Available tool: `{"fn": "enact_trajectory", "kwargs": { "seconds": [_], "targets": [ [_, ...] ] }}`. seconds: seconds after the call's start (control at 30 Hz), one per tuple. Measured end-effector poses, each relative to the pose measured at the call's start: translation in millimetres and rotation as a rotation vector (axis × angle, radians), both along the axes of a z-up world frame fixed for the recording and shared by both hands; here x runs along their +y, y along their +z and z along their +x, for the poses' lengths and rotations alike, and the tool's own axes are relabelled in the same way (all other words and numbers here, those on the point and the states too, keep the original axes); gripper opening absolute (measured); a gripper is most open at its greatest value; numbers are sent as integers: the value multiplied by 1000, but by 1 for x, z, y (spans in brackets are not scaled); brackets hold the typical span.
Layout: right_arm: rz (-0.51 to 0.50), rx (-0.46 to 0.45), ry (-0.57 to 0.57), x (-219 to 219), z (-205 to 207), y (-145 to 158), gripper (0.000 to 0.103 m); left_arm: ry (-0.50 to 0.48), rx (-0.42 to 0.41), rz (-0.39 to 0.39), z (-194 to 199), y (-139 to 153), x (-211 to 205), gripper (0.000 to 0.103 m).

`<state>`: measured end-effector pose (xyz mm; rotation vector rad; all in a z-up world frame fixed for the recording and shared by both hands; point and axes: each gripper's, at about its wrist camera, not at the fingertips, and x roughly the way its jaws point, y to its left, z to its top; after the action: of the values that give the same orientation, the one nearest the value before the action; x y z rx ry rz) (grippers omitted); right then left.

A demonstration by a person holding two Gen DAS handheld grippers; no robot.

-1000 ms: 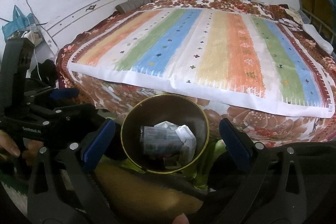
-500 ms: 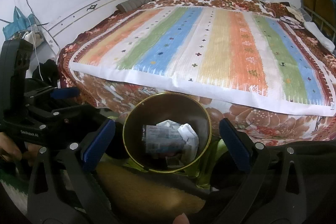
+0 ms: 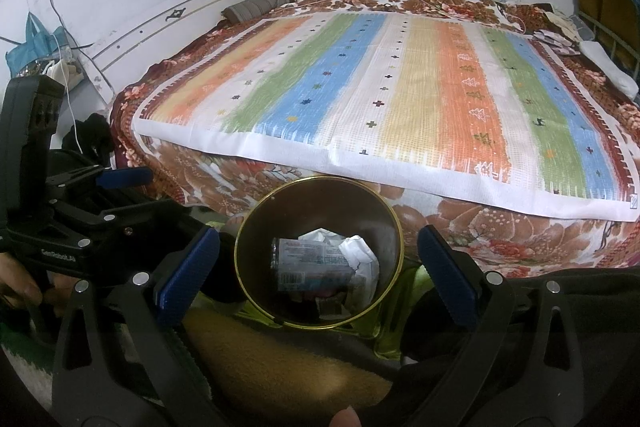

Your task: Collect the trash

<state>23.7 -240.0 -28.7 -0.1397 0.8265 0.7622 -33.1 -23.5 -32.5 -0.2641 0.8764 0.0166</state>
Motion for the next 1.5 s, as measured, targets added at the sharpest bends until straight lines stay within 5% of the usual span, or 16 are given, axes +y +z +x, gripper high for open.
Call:
{"fn": "enact_trajectory", "kwargs": {
  "seconds": [1.5],
  "targets": [
    [-2, 3, 5, 1, -1, -1, 94, 6, 12, -15, -4, -6, 5, 97]
  ]
}}
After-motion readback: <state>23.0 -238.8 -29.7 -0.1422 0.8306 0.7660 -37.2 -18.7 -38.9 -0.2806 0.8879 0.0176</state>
